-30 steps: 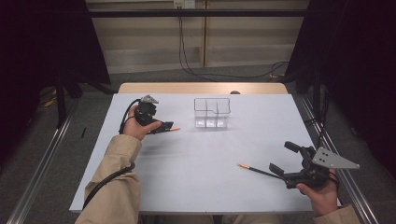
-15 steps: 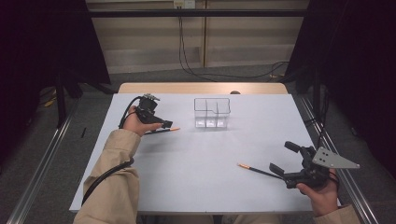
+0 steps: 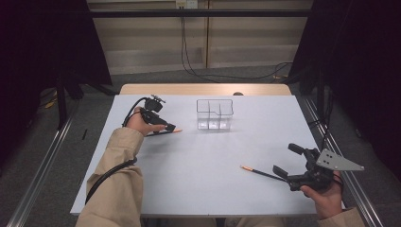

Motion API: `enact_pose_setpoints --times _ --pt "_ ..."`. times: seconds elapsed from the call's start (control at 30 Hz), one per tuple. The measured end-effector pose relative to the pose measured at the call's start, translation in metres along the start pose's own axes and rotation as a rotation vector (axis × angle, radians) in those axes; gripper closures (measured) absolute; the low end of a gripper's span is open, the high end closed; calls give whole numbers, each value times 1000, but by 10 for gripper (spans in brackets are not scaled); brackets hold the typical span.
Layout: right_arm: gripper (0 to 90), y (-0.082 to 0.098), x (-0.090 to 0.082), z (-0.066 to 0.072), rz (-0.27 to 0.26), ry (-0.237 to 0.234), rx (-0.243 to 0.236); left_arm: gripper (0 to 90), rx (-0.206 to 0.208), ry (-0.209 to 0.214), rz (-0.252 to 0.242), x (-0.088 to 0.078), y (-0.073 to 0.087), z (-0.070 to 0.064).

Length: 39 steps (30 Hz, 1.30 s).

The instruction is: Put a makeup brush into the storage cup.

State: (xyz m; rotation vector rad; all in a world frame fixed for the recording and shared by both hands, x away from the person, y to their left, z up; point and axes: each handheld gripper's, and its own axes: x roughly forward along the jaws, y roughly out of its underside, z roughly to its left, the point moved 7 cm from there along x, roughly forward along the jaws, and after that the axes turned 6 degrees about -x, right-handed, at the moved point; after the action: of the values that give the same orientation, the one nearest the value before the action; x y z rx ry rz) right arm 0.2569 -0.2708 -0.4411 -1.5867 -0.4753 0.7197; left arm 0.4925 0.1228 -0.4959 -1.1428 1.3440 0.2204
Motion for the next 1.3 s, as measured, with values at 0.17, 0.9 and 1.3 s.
enact_pose_setpoints --times 0.17,0.9,1.3 --pt "11 0 -1 0 -2 0 3 120 15 2 44 4 2 0" --pt "11 1 -2 -2 0 3 7 339 85 4 120 8 3 1" --pt "12 1 -2 -2 1 2 4 408 94 -9 176 7 13 8"
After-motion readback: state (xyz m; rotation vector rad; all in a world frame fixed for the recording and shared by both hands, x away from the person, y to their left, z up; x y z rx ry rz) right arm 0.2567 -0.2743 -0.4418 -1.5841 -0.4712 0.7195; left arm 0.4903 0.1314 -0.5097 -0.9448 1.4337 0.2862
